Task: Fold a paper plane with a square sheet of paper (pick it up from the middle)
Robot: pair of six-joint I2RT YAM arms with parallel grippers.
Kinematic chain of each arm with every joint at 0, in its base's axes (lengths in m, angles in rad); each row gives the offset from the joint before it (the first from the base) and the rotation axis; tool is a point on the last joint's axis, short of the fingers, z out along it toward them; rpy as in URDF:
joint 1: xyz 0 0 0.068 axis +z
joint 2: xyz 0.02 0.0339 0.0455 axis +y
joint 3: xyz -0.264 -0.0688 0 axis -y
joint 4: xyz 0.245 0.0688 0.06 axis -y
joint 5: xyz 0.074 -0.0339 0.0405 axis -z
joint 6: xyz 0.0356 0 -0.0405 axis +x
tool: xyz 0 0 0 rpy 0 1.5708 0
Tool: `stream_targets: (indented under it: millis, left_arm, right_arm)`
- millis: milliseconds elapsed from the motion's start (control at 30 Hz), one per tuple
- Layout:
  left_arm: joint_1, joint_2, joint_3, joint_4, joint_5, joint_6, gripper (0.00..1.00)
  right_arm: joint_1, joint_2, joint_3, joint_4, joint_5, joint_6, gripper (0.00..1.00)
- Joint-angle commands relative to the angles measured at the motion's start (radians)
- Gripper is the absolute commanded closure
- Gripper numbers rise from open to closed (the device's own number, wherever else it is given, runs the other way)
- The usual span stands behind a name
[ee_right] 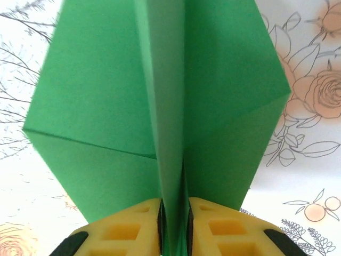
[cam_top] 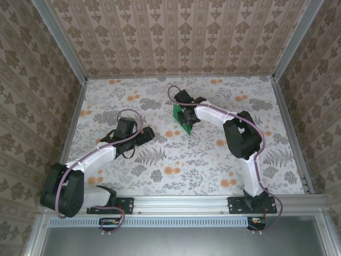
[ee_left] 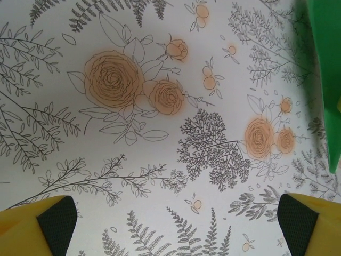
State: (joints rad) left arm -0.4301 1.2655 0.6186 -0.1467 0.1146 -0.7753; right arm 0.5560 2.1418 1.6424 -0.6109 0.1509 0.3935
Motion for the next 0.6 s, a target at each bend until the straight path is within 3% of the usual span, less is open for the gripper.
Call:
stream_targets:
  millis: [0,567]
  left_arm:
    - [0.008,-0.017,-0.013,-0.023,-0.01,0.033,0.0]
    - [0.023,-0.017,-0.014,-0.032,-0.004,0.028,0.0]
  right_arm:
    - [-0.003,0.033,0.045,-0.044,0.021,-0.016,0.79]
    - [-0.011,0.105,0.011,-0.024,0.024,0.117,0.79]
